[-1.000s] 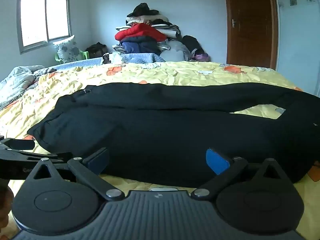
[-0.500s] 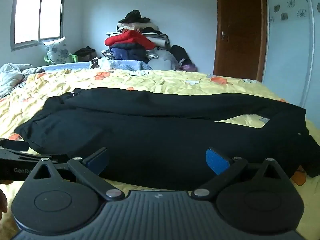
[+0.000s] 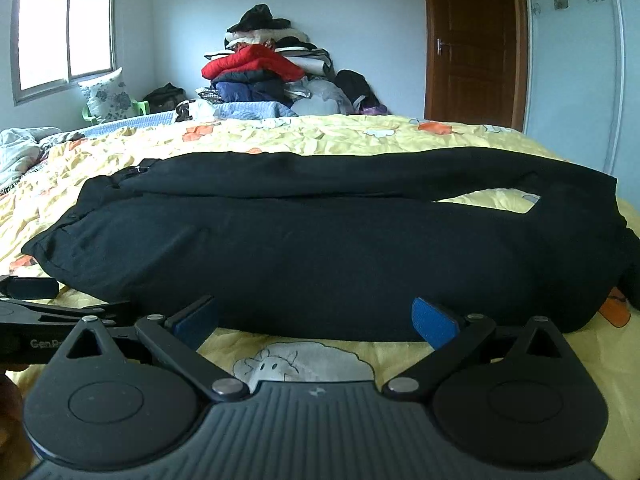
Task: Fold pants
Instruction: 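Move both grippers toward the black pants lying on the bed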
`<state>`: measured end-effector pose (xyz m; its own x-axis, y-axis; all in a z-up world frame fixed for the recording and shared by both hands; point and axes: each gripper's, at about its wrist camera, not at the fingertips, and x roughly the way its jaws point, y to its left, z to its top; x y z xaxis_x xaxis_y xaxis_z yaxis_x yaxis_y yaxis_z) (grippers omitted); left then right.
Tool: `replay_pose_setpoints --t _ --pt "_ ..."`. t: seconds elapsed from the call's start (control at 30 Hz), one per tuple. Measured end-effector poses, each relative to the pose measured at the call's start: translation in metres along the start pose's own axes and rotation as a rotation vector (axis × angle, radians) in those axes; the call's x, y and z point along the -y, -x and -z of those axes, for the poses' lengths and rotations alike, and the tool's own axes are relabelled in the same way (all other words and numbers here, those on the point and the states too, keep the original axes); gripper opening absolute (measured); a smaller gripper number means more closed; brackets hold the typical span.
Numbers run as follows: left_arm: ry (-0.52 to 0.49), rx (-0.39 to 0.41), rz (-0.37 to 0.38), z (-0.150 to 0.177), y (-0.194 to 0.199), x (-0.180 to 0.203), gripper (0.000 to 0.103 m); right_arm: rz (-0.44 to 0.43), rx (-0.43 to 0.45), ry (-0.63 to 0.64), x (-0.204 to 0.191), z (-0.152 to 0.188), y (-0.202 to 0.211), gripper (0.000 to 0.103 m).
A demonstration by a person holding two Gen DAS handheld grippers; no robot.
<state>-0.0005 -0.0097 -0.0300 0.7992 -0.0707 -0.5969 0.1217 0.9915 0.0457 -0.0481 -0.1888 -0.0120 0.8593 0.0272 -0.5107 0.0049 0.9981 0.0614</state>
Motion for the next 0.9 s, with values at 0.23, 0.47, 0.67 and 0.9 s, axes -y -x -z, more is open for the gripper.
replay_pose_setpoints --t 0.23,0.47,0.67,0.9 --pt "0.013 -0.019 -0.003 0.001 -0.003 -0.002 0.103 -0.004 -0.024 -0.056 0.004 0.005 0.000 0.103" --pt "0.032 -0.028 0.010 0.001 -0.005 -0.006 0.103 -0.008 -0.071 -0.083 0.005 0.008 -0.006 0.103" --pt "0.036 -0.030 0.013 0.001 -0.004 -0.006 0.103 -0.016 -0.096 -0.091 0.004 0.010 -0.009 0.103" --pt "0.037 -0.030 0.014 0.001 -0.004 -0.006 0.103 -0.018 -0.113 -0.088 0.001 0.011 -0.011 0.103"
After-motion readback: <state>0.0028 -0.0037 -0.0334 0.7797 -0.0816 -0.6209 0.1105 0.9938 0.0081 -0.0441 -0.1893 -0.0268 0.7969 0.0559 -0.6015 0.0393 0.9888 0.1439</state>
